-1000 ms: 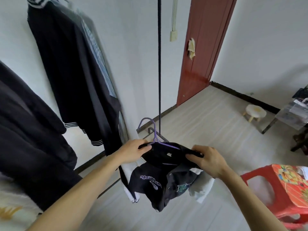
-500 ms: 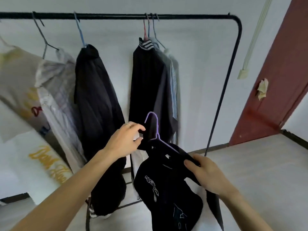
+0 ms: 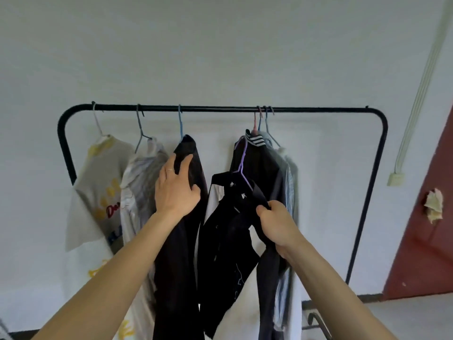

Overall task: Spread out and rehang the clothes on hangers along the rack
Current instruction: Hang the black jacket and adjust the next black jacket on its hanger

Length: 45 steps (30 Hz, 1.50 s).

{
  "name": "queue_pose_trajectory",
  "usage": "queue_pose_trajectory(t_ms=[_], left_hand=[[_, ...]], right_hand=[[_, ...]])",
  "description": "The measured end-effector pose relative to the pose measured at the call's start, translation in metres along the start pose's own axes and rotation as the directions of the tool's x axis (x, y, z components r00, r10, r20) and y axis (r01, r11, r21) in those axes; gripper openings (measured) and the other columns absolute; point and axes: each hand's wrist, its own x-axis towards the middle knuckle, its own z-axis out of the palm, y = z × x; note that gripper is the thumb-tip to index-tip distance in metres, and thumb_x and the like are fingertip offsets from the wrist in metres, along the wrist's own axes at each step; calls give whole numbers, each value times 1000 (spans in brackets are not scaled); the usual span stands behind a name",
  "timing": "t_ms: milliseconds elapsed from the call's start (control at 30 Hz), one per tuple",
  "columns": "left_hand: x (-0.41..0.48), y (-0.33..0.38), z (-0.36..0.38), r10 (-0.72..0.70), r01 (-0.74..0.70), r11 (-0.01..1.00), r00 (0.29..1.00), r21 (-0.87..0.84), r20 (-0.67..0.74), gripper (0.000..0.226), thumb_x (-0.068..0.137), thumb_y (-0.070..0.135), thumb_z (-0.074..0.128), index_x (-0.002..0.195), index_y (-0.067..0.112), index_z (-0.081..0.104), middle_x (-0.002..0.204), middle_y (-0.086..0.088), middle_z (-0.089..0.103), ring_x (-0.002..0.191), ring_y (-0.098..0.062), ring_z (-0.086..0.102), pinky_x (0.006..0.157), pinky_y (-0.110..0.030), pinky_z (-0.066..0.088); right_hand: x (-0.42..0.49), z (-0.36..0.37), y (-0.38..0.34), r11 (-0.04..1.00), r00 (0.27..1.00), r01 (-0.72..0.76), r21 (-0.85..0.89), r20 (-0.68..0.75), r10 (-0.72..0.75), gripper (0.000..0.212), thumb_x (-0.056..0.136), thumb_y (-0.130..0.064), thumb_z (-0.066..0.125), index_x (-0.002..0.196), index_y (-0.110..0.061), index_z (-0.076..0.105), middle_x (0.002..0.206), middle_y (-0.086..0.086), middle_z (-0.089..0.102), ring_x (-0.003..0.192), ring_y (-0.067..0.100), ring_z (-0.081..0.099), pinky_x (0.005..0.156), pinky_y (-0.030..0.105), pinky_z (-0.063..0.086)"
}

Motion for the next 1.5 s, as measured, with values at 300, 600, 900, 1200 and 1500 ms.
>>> queue_pose_trajectory(t_ms=[300, 600, 900, 1200, 1500], left_hand=[[55, -33, 14, -254, 385, 796, 913, -467, 320, 94, 73, 29, 60, 154, 37, 11, 147, -14, 42, 126, -33, 49, 101, -46, 47], [64, -47, 18, -250, 254, 967, 952, 0, 176, 47, 84, 35, 47, 131, 35, 49, 129, 5, 59, 131, -26, 32, 98, -43, 28], [65, -54, 25, -202, 378, 806, 899, -455, 389, 74, 87, 22, 44, 155, 31, 16, 137, -7, 52, 103, -19, 59, 86, -35, 52], [55, -37, 27, -276, 452, 622, 891, -639, 362, 68, 94, 11, 39, 156, 26, 16, 135, -4, 51, 91, -10, 55, 73, -23, 42], [59, -30, 40, -314, 464, 656, 885, -595, 344, 75, 90, 10, 35, 156, 33, 7, 150, -16, 38, 125, -32, 50, 105, -46, 44]], right_hand=[[78, 28, -83, 992, 979, 118, 53, -171, -107, 14, 88, -9, 42, 91, -2, 54, 77, 8, 51, 64, 19, 45, 55, 27, 36], [139, 79, -106, 988, 961, 105, -116, -244, -131, 30, 96, -10, 40, 120, 8, 47, 109, 18, 60, 101, 33, 59, 78, 32, 42], [146, 107, -54, 967, 995, -13, -256, -99, -13, 35, 92, -26, 44, 119, -4, 44, 111, 13, 63, 96, 31, 62, 75, 36, 47], [161, 93, -54, 903, 978, 134, -409, -93, -187, 31, 102, -32, 37, 111, -4, 45, 105, 22, 66, 98, 42, 62, 75, 39, 43], [161, 93, -49, 961, 976, 143, -238, -129, -178, 24, 100, -31, 39, 105, -9, 48, 95, 20, 69, 87, 39, 65, 73, 39, 49]])
